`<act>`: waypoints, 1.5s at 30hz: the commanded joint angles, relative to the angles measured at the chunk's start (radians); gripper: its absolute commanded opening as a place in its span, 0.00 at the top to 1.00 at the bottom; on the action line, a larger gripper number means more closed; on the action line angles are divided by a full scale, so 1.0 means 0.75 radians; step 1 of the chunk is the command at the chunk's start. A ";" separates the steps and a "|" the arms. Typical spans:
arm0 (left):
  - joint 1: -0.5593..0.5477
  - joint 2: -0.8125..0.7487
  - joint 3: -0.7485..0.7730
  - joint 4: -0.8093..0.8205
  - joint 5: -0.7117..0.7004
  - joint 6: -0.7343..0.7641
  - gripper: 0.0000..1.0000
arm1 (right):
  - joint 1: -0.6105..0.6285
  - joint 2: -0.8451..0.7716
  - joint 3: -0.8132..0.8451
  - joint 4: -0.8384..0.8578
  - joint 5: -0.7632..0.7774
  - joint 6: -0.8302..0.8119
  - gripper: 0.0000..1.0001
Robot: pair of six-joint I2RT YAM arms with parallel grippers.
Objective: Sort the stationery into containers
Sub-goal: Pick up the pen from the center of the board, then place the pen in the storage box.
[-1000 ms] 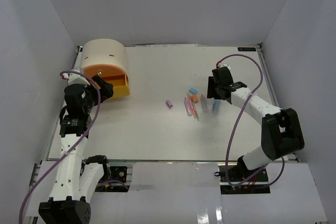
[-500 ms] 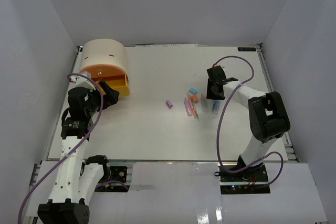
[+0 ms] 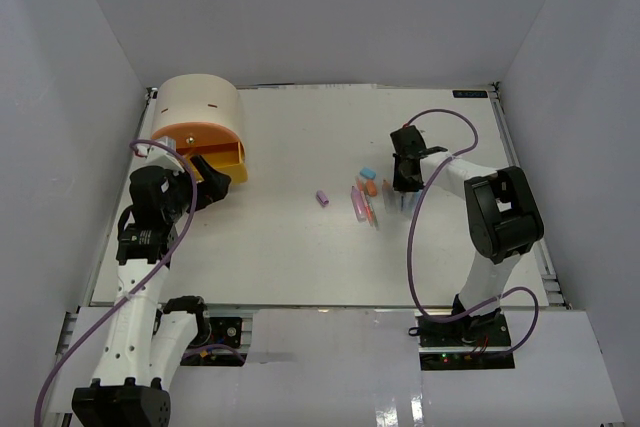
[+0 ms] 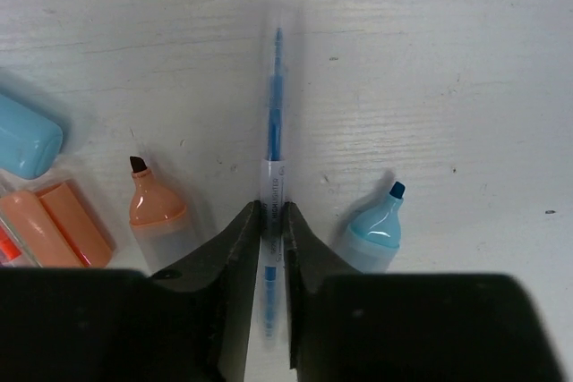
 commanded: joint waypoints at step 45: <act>-1.104 0.651 0.535 0.290 -0.328 -0.522 0.55 | 0.565 -0.985 -0.349 0.581 -0.708 -0.237 0.90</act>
